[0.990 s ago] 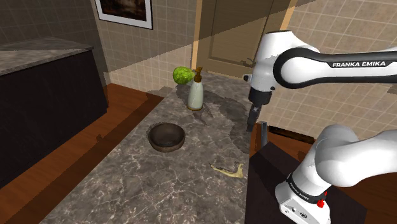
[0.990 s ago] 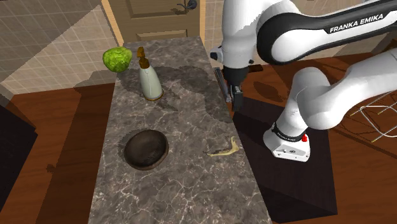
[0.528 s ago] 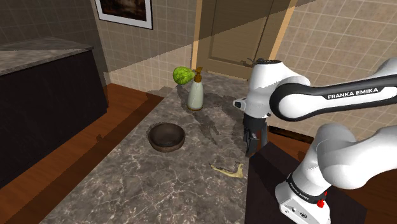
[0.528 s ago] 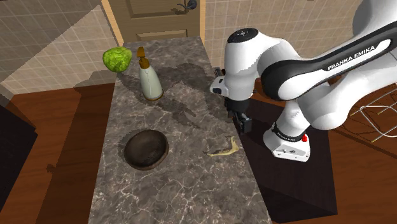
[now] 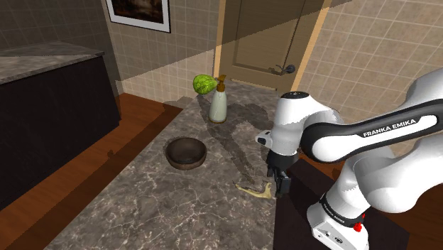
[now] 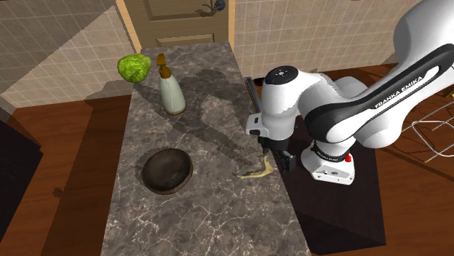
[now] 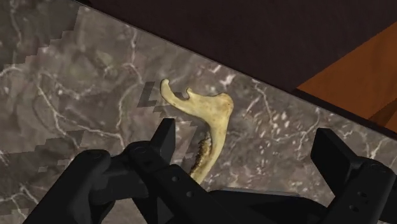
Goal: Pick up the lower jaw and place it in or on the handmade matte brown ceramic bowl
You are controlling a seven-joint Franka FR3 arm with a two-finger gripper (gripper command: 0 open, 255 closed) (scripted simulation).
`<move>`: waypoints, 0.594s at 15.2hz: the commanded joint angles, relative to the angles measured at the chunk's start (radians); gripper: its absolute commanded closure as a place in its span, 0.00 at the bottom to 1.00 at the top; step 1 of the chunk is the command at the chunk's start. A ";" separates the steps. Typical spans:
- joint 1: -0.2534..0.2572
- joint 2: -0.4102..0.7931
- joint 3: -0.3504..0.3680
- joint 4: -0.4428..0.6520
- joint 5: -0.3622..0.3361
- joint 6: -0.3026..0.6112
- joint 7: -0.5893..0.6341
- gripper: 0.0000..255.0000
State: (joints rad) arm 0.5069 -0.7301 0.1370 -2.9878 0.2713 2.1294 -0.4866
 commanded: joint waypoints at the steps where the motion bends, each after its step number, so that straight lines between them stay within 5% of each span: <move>1: 0.010 0.022 0.007 -0.022 0.013 0.045 -0.004 0.00; 4: 0.024 0.069 0.015 -0.050 0.034 0.120 -0.009 0.00; 9: 0.024 0.069 0.015 -0.050 0.034 0.120 -0.009 0.00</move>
State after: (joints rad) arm 0.5305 -0.6624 0.1520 -3.0380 0.3046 2.2482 -0.4960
